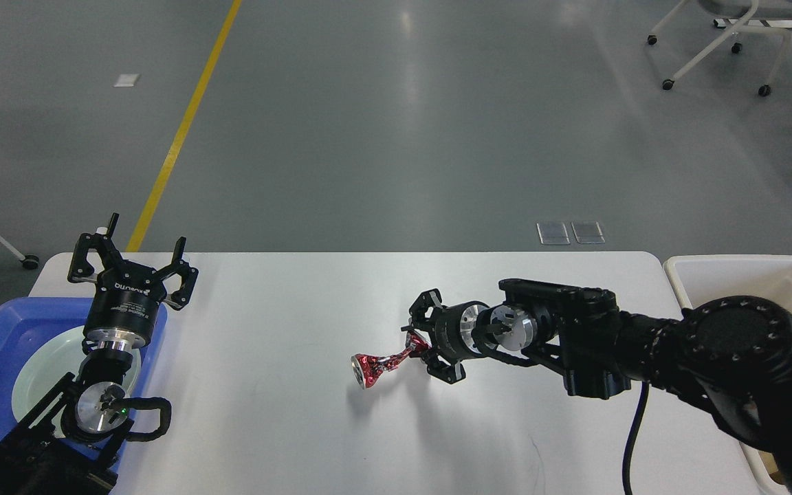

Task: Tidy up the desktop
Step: 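Grasp the red crushed can with the right gripper, then lift the red can and carry it into the white bin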

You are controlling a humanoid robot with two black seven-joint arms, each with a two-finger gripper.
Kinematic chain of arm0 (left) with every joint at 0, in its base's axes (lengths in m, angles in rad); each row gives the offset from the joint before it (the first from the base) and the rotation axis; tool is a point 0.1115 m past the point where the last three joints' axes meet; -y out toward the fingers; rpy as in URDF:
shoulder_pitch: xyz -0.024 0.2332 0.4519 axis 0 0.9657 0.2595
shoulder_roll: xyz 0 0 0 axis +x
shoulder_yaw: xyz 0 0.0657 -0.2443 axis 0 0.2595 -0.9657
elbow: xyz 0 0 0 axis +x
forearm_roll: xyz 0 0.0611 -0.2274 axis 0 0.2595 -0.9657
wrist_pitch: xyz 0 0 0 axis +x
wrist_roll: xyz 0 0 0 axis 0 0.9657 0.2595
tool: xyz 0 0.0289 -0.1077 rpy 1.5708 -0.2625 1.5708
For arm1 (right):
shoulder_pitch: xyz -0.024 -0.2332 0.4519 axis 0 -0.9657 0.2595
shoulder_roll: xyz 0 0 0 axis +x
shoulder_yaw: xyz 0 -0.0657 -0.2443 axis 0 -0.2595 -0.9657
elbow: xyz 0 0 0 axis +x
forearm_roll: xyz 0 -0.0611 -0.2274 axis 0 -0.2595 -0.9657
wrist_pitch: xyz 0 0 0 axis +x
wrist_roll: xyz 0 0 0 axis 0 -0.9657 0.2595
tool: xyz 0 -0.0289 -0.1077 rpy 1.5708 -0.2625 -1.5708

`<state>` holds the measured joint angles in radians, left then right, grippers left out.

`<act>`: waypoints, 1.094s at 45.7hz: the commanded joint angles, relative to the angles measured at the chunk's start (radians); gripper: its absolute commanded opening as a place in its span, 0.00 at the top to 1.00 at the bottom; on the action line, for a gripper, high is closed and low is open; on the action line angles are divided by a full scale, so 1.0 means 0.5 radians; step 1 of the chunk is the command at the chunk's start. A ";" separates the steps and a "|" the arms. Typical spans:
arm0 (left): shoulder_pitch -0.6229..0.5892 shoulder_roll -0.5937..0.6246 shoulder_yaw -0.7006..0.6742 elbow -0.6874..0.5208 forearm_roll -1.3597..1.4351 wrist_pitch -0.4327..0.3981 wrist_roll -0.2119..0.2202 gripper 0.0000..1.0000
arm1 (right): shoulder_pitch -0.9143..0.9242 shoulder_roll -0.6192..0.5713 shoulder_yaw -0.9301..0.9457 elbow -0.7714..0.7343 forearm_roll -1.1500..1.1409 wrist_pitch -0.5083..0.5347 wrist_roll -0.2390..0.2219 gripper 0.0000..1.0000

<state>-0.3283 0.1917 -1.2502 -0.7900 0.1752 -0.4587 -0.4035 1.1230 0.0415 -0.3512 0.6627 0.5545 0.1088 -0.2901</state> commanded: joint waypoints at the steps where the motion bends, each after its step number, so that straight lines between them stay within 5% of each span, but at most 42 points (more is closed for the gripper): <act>1: 0.000 0.000 0.000 0.000 -0.001 0.000 0.000 0.04 | 0.144 -0.068 -0.043 0.175 0.002 -0.006 -0.003 1.00; 12: 0.000 0.000 0.000 0.000 -0.001 0.000 0.003 0.04 | 0.683 -0.150 -0.638 0.717 -0.011 0.055 0.004 1.00; 50: 0.000 0.000 0.000 0.000 -0.001 0.000 0.003 0.04 | 2.665 -0.660 -1.706 2.086 -0.741 0.933 -0.003 1.00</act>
<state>-0.3282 0.1918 -1.2505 -0.7900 0.1751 -0.4587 -0.4018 2.3270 -0.2453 -1.1667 1.6477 0.1974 0.5060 -0.2920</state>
